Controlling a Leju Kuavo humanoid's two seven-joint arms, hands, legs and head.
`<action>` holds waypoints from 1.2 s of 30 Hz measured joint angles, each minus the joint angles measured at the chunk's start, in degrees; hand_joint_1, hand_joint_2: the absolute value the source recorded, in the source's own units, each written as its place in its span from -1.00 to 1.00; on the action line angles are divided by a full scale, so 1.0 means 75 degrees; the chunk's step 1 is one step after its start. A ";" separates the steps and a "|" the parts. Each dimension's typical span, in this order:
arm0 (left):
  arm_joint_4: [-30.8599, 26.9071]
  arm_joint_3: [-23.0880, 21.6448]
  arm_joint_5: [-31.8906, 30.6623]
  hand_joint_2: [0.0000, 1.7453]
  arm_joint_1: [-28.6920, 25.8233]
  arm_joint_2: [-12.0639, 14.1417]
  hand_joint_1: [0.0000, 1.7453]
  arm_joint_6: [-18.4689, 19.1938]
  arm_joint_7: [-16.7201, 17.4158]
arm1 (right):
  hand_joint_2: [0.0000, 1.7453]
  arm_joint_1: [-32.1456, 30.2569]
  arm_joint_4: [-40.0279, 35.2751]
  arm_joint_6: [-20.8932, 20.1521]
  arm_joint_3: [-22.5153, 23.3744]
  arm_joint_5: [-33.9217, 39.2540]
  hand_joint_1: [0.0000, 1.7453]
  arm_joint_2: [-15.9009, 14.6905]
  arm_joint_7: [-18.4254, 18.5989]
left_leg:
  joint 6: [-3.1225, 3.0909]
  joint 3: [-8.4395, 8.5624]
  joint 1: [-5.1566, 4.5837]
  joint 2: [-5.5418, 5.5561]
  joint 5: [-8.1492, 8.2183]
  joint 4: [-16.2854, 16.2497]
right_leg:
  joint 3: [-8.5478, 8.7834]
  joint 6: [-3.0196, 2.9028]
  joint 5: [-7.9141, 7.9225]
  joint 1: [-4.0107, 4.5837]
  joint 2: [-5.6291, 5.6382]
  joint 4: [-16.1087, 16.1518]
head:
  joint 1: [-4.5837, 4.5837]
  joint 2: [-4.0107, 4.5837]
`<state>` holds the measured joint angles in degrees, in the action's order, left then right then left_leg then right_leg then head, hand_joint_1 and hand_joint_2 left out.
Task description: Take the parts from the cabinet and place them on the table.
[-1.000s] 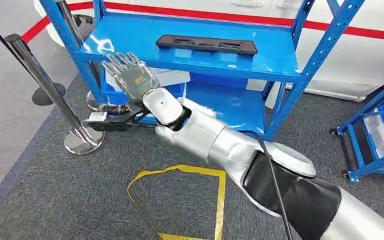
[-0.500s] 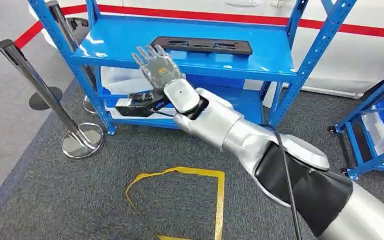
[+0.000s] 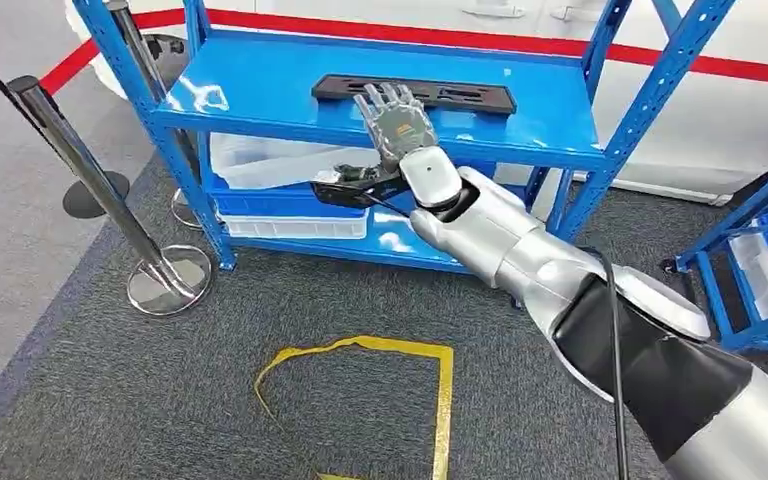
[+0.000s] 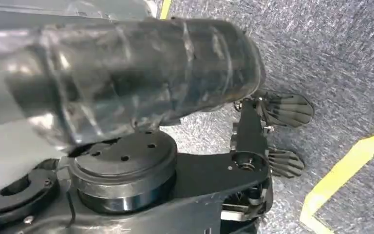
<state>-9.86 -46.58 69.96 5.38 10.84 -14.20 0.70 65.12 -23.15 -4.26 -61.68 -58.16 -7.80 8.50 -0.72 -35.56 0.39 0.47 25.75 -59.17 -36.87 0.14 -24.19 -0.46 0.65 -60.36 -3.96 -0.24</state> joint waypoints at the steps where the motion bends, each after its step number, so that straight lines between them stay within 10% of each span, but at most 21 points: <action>1: 0.0000 0.0000 0.0024 -1.00 0.0003 0.0003 -1.00 -0.0021 0.0023 | -1.00 -0.0025 0.0003 -0.0003 0.0006 0.0000 -1.00 -0.0017 0.0012 | 0.0016 0.0014 -0.0001 0.0000 -0.0003 -0.0001 | -0.0011 -0.0021 -0.0003 0.0016 0.0005 0.0003 | 0.0001 0.0000; 5: 0.0000 -0.0006 0.0039 -1.00 -0.0002 -0.0003 -1.00 -0.0050 0.0052 | -1.00 -0.0026 -0.0009 0.0000 0.0049 0.0000 -1.00 -0.0076 0.0035 | 0.0176 -0.0173 0.0026 -0.0040 0.0321 -0.0462 | 0.0081 -0.0209 -0.0003 -0.0023 -0.0015 0.0078 | 0.0027 0.0000; 9: 0.0000 -0.0009 0.0039 -1.00 0.0005 0.0000 -1.00 -0.0056 0.0047 | -1.00 -0.0077 -0.0009 -0.0006 0.0067 0.0000 -1.00 -0.0079 0.0032 | 0.0223 -0.1160 0.0032 -0.0039 0.0867 -0.2295 | 0.0151 -0.0280 -0.0068 0.0016 0.0004 0.0073 | 0.0021 0.0000; 13: 0.0000 -0.0009 0.0083 -1.00 0.0011 0.0011 -1.00 -0.0024 -0.0099 | -1.00 -0.0065 -0.0032 -0.0009 0.0070 -0.0026 -1.00 -0.0079 -0.0023 | 0.0003 -0.0294 -0.0026 -0.0041 -0.0400 -0.0178 | 0.0328 -0.0265 -0.0182 0.0060 0.0013 0.0078 | 0.0018 0.0000; 20: 0.0009 -0.0012 0.0103 -1.00 0.0024 0.0055 -1.00 -0.0029 -0.0096 | -1.00 -0.0023 -0.0061 -0.0041 0.0073 -0.0047 -1.00 -0.0096 -0.0064 | -0.0196 0.0142 -0.0033 -0.0062 -0.0283 0.0398 | 0.0217 0.0009 -0.0391 0.0042 -0.0022 -0.0157 | -0.0026 0.0000; 24: 0.0009 -0.0012 0.0083 -1.00 0.0052 0.0049 -1.00 -0.0009 -0.0041 | -1.00 -0.0106 -0.0061 -0.0061 0.0073 -0.0047 -1.00 -0.0105 -0.0105 | -0.0250 0.0214 -0.0027 -0.0060 -0.0177 0.0365 | -0.0941 0.0123 -0.0993 -0.0035 -0.0026 -0.2098 | -0.0029 0.0000; 28: 0.0009 -0.0015 0.0030 -1.00 0.0039 0.0047 -1.00 0.0011 -0.0038 | -1.00 -0.0139 -0.0058 -0.0064 0.0073 -0.0052 -1.00 -0.0131 -0.0105 | -0.0098 0.0326 0.0068 0.0006 0.0102 0.0119 | -0.0249 0.0226 0.0307 -0.0142 -0.0056 -0.0258 | -0.0038 0.0000; 34: 0.0012 -0.0032 0.0004 -1.00 0.0040 0.0050 -1.00 0.0070 -0.0076 | -1.00 -0.0179 -0.0079 -0.0108 0.0076 -0.0076 -1.00 -0.0152 -0.0105 | 0.0122 0.0196 0.0044 0.0019 0.0295 -0.0002 | -0.0100 -0.0083 0.0032 -0.0111 0.0001 -0.0040 | -0.0023 0.0000; 36: 0.0009 -0.0035 0.0001 -1.00 0.0049 0.0044 -1.00 0.0078 -0.0099 | -1.00 -0.0161 -0.0082 -0.0108 0.0084 -0.0082 -1.00 -0.0154 -0.0105 | 0.0182 -0.0067 0.0051 -0.0026 0.0601 -0.0662 | -0.0024 -0.0149 -0.0005 -0.0102 0.0004 -0.0011 | 0.0056 0.0000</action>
<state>-9.79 -46.84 69.96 5.76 11.17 -13.62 -0.04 63.91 -23.76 -5.07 -61.05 -58.77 -8.96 7.72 0.64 -36.06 0.77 0.28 30.26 -64.14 -37.06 -0.98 -24.23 -1.23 0.68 -60.44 -3.54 -0.24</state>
